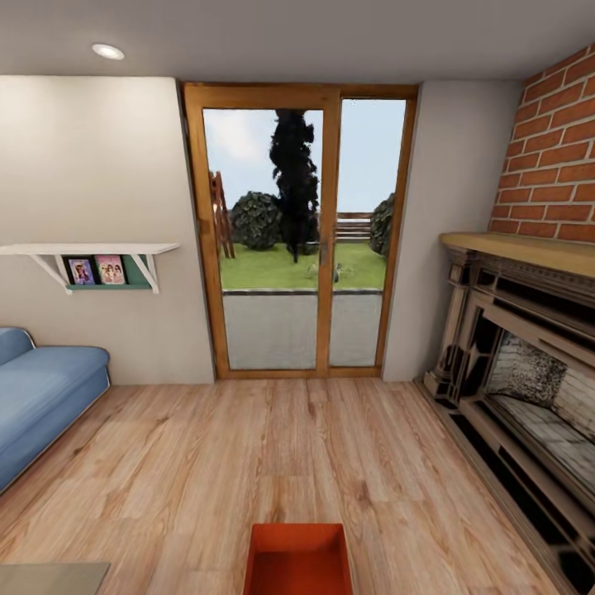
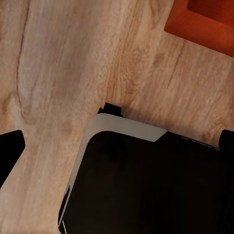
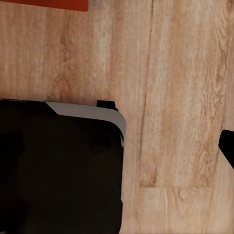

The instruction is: Move the two storage containers from the living room to the garage. In the garage, place one container on the floor and stack the other container on top of it (either order is fine).

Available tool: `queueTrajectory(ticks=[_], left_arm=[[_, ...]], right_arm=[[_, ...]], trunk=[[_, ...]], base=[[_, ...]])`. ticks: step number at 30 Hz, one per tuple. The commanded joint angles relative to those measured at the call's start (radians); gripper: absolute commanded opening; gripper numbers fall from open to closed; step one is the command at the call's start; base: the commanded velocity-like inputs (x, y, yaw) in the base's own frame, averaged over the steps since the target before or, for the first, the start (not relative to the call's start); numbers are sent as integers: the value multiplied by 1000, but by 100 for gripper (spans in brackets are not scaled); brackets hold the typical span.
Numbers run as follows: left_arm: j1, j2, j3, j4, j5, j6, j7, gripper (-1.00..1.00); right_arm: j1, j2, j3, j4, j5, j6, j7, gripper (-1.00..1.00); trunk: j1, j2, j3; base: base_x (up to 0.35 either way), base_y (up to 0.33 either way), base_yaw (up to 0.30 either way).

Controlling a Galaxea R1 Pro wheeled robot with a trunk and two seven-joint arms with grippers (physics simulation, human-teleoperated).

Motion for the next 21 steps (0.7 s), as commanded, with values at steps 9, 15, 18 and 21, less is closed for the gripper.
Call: queueTrajectory(ticks=[9, 15, 18, 21], left_arm=[[-1, 0, -8, 0, 8, 0, 2, 100], [-1, 0, -8, 0, 8, -1, 2, 100], [-1, 0, -8, 0, 8, -1, 2, 100], [-1, 0, -8, 0, 8, -1, 2, 100]], right_arm=[[-1, -2, 10, 3, -7, -6, -2, 100], [-1, -2, 9, 3, -6, -7, -2, 100], [-1, -3, 9, 3, -6, -7, -2, 100], [-2, -5, 8, 3, -9, -7, -2, 100]], trunk=[[0, -2, -2], [0, -2, -2], [0, -2, -2], [0, -2, -2]], base=[[3, 0, 76], [0, 0, 16], [0, 0, 2], [0, 0, 1]])
